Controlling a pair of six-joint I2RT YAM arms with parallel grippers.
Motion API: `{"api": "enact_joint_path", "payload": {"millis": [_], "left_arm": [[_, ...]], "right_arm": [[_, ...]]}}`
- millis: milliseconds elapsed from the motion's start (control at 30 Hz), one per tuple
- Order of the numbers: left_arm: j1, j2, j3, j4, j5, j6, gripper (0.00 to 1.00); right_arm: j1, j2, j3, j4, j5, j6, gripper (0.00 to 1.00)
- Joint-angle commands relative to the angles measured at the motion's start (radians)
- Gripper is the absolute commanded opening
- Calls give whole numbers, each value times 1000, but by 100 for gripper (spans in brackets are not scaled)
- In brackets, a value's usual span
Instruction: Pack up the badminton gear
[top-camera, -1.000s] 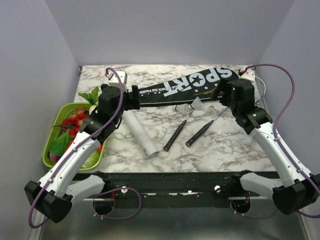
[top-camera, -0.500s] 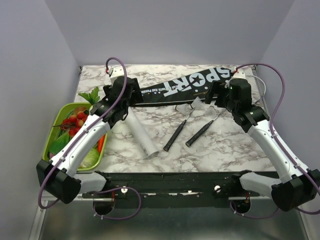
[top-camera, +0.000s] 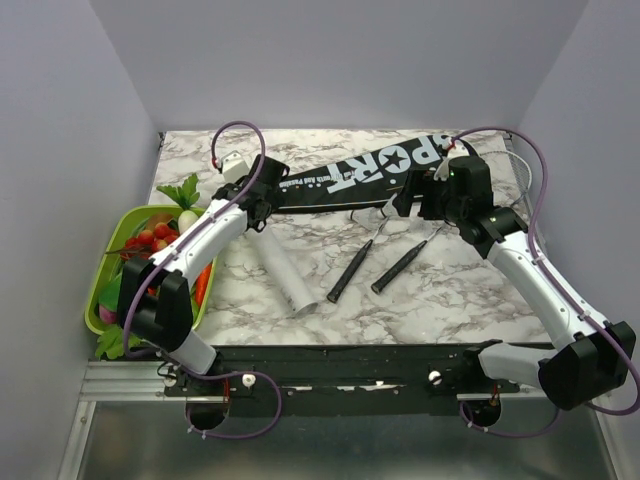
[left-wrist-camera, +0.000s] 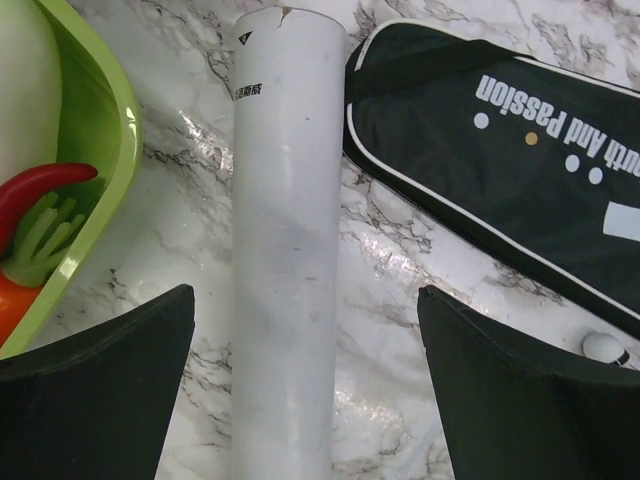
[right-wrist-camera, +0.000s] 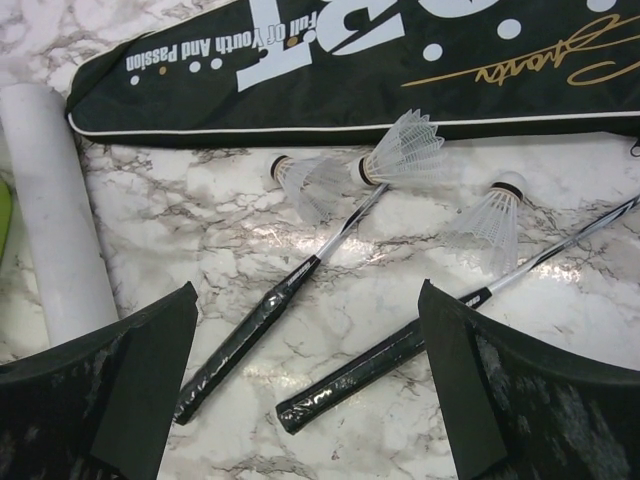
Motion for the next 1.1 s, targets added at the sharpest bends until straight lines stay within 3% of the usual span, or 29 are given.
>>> {"api": "enact_joint_path", "payload": {"millis": [0, 533, 1067], "left_arm": [[24, 77, -10, 53, -24, -97, 99], [131, 338, 91, 141, 19, -41, 99], [139, 401, 7, 280, 92, 44, 97]], "right_arm": [[5, 8, 20, -38, -70, -13, 100], [12, 56, 0, -6, -123, -3, 100], [21, 103, -1, 9, -142, 17, 100]]}}
